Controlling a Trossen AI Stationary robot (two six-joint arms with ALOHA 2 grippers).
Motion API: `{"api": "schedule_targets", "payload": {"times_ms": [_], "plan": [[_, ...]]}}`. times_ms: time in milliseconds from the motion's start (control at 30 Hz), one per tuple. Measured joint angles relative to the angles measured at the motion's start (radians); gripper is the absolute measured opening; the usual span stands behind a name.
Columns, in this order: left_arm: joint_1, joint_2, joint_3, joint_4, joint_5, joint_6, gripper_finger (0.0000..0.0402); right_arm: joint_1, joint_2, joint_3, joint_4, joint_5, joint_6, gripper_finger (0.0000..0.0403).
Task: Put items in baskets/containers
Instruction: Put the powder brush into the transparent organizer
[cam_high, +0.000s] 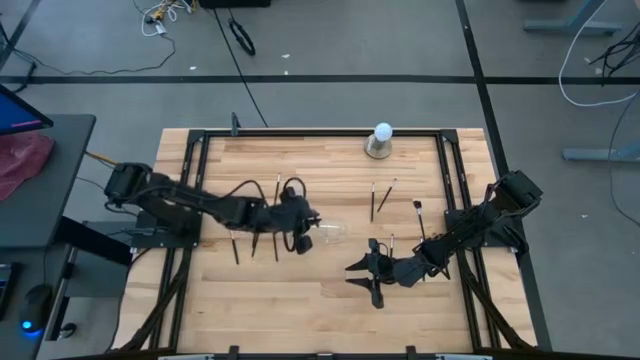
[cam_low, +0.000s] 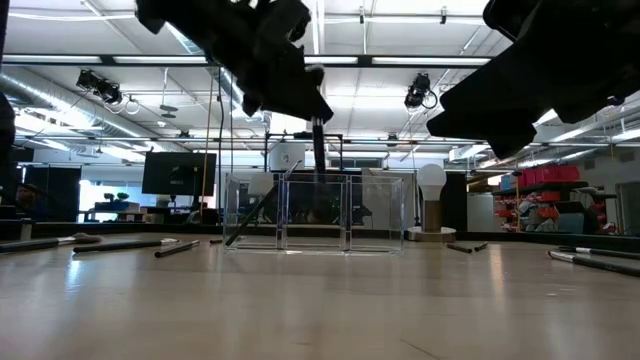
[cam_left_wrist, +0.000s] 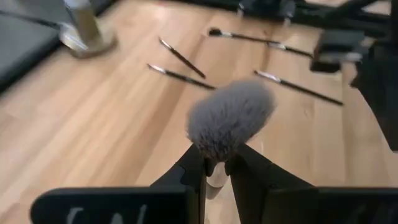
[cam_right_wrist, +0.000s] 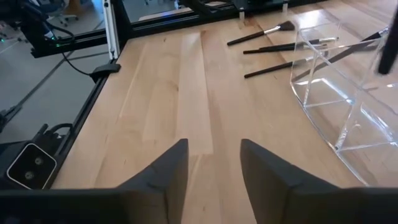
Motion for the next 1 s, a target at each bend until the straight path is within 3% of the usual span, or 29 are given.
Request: {"api": "schedule_targets", "payload": {"times_ms": [133,367,567,1000], "plan": [[0.035,0.0,0.002,-0.06,0.123,-0.003,0.0053,0.0,0.0,0.0,0.001,0.0,-0.001,0.0138],[0.067,0.001,0.102,-0.336,0.129,-0.009,0.0053,0.0,0.0,0.0,0.005,0.0,-0.008,0.013],[0.086,0.001,0.138,-0.353,0.22,0.031,0.0053,0.0,0.0,0.0,0.011,0.0,-0.02,0.013],[0.09,0.061,0.137,-0.382,0.225,0.037,0.0061,0.0,0.001,0.001,0.012,0.0,-0.023,0.013]]}}
